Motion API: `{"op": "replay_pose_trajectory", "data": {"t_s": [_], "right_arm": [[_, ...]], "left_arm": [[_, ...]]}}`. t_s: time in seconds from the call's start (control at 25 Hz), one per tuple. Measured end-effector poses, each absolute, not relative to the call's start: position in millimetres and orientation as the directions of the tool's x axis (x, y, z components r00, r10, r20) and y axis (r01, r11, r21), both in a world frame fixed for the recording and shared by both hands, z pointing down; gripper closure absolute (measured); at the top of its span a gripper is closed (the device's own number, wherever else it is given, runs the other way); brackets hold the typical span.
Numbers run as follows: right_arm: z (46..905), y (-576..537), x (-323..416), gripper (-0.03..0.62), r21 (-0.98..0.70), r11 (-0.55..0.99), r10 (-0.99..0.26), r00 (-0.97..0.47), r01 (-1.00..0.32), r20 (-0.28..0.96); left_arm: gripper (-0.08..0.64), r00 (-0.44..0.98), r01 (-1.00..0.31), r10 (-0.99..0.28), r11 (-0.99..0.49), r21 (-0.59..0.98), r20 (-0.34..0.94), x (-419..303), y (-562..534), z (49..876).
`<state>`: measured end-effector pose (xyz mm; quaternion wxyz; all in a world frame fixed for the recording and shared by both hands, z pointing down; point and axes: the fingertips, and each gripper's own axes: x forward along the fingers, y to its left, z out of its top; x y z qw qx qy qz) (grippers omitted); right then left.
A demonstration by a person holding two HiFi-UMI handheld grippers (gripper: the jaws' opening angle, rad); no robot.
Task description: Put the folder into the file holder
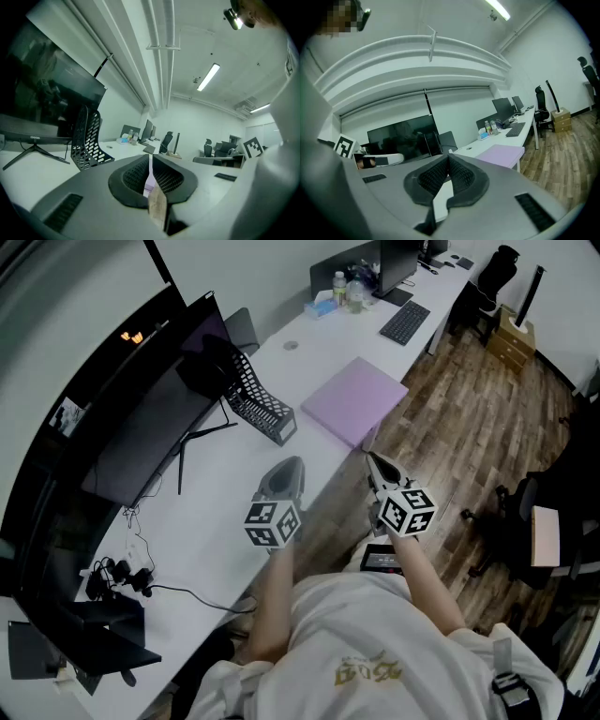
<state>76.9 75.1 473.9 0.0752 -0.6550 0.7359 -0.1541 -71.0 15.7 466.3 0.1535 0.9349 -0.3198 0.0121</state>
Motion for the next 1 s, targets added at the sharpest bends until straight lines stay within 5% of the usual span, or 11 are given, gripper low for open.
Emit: {"op": "replay_pose_trajectory", "data": {"t_s": [0.32, 0.52, 0.76, 1.0], "right_arm": [[477.3, 90.8, 92.9, 0.581, -0.336, 0.061, -0.992, -0.094, -0.940, 0.083], [477.4, 104.7, 105.5, 0.581, -0.517, 0.066, -0.997, -0.081, -0.854, 0.005], [491.9, 118.7, 123.9, 0.369, -0.674, 0.065, -0.997, -0.067, -0.736, -0.023], [506.2, 108.7, 158.2, 0.340, -0.722, 0.016, -1.000, -0.024, -0.692, 0.002]], "left_arm": [[0.526, 0.807, -0.586, -0.577, -0.754, 0.299, 0.125, -57.9, 26.2, 468.3], [0.483, 0.830, -0.535, -0.555, -0.761, 0.368, 0.057, -53.5, 28.2, 463.4], [0.427, 0.851, -0.496, -0.523, -0.771, 0.399, 0.047, -32.9, 15.4, 468.2], [0.396, 0.872, -0.485, -0.475, -0.804, 0.345, 0.118, 6.3, -0.4, 480.0]]}}
